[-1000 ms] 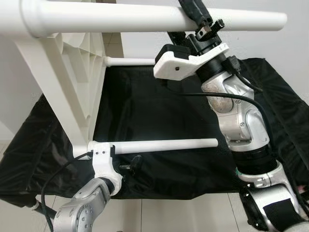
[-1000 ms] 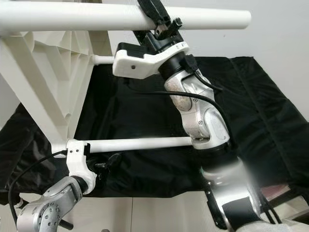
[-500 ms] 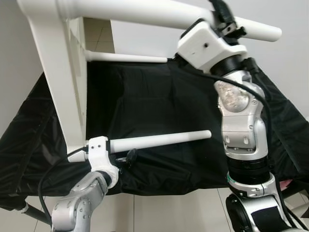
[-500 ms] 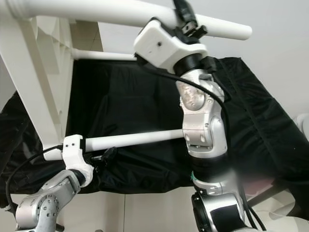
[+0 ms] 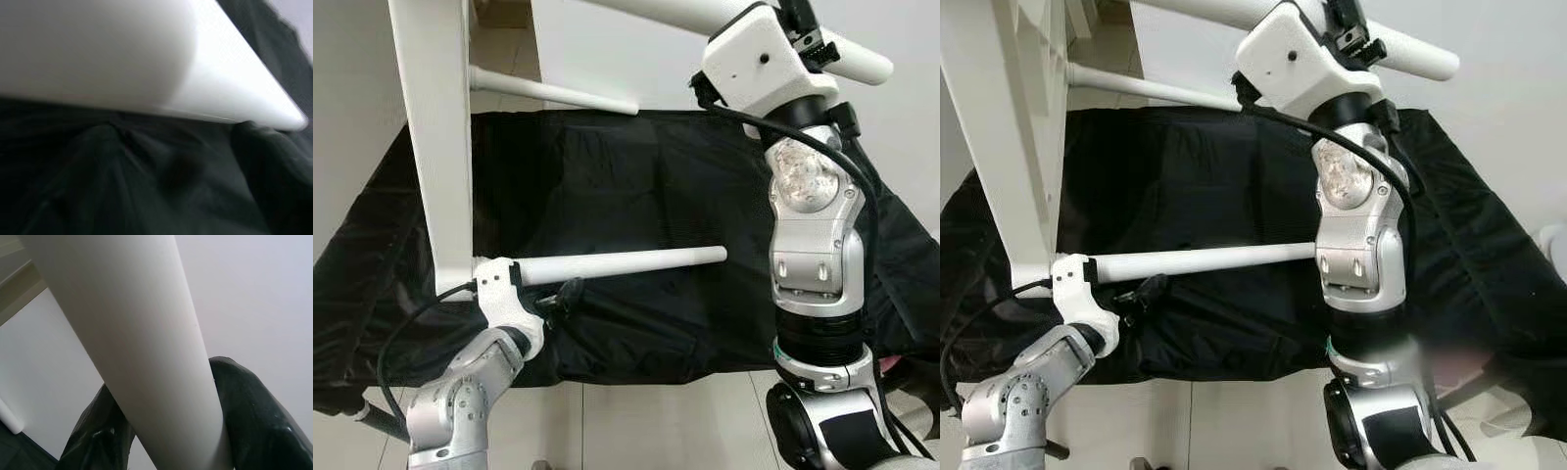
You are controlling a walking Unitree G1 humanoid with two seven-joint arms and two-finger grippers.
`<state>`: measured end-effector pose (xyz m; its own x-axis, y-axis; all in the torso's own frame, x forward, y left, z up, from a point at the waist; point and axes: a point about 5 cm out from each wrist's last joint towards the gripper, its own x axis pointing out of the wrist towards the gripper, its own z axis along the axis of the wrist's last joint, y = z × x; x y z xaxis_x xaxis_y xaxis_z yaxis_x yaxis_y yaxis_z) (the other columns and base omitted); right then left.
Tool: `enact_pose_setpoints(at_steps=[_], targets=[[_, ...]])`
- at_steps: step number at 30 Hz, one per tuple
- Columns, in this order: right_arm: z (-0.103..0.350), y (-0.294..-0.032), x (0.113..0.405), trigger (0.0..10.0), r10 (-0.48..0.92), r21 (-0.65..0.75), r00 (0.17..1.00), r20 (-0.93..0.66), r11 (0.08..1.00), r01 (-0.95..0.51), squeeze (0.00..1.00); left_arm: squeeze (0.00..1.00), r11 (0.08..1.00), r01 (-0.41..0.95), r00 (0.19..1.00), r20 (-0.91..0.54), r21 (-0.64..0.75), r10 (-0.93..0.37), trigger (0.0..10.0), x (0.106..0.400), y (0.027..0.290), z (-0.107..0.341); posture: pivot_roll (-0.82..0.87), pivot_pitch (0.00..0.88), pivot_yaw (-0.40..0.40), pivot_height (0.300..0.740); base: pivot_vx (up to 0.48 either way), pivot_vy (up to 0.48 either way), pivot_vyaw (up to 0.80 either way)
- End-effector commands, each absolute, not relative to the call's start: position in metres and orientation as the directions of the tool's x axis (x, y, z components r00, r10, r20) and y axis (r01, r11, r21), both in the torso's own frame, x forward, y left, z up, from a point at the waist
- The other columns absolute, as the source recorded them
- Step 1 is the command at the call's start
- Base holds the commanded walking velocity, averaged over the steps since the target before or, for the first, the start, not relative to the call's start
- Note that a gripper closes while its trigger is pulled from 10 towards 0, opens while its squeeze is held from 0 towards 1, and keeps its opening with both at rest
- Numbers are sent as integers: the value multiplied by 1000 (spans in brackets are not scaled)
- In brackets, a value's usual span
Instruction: Building children table
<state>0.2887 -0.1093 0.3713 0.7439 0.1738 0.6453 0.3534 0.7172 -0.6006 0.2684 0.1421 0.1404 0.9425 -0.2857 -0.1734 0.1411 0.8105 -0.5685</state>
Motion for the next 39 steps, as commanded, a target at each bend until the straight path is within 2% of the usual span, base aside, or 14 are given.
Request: enact_pose_setpoints(at_steps=[1,5,8,12,17,22,23,28,32,33,36,37,38,39], targets=[[362,-115,295,0,138,-484,795,590,849,213,0,0,637,-53,998,-66,-769,4,0,271,123,175,-70,83,60,740,0,0,0],[362,-113,298,0,151,-493,800,581,847,198,0,0,641,-16,998,-46,-767,-31,0,270,118,176,-72,83,59,740,0,0,0],[362,-112,302,0,176,-508,812,556,845,164,0,0,616,85,996,76,-783,-40,0,267,117,193,-74,84,48,740,0,0,0],[365,-113,305,0,176,-502,816,550,851,155,0,0,600,139,990,134,-788,-53,0,268,116,202,-76,81,44,740,0,0,0],[377,-123,315,0,131,-342,853,505,938,59,0,0,566,265,958,278,-781,-64,0,276,117,227,-80,80,42,740,0,0,0],[382,-132,320,0,103,-262,864,493,964,34,0,0,549,337,934,347,-765,-90,0,280,116,241,-80,80,40,740,0,0,0],[384,-148,326,0,62,-106,874,481,994,-12,0,0,547,441,887,438,-711,-144,0,286,112,262,-72,72,32,740,0,0,0],[379,-161,329,0,22,-34,879,475,999,-6,0,0,554,498,854,488,-667,-180,0,290,109,277,-69,77,29,740,0,0,0],[335,-183,334,0,-67,75,917,392,996,40,0,0,556,596,785,565,-579,-254,0,289,96,304,-54,83,26,740,0,0,0],[300,-194,336,0,-112,103,945,306,991,84,0,0,550,627,762,582,-551,-284,0,289,89,313,-53,92,36,740,0,0,0],[300,-194,336,0,-112,103,945,306,991,84,0,0,550,627,762,582,-551,-284,0,289,89,313,-53,92,36,740,0,0,0],[270,-200,334,2824,-140,140,960,243,984,109,0,0,542,644,752,578,-540,-317,588,290,82,316,-54,101,47,740,0,0,0],[270,-200,334,2824,-140,140,960,243,984,109,0,0,542,644,752,578,-540,-317,588,290,82,316,-54,101,47,740,0,0,0],[249,-205,330,10000,-158,156,964,212,980,126,0,0,548,644,757,552,-534,-351,10000,291,75,313,-61,106,59,740,0,0,0]])
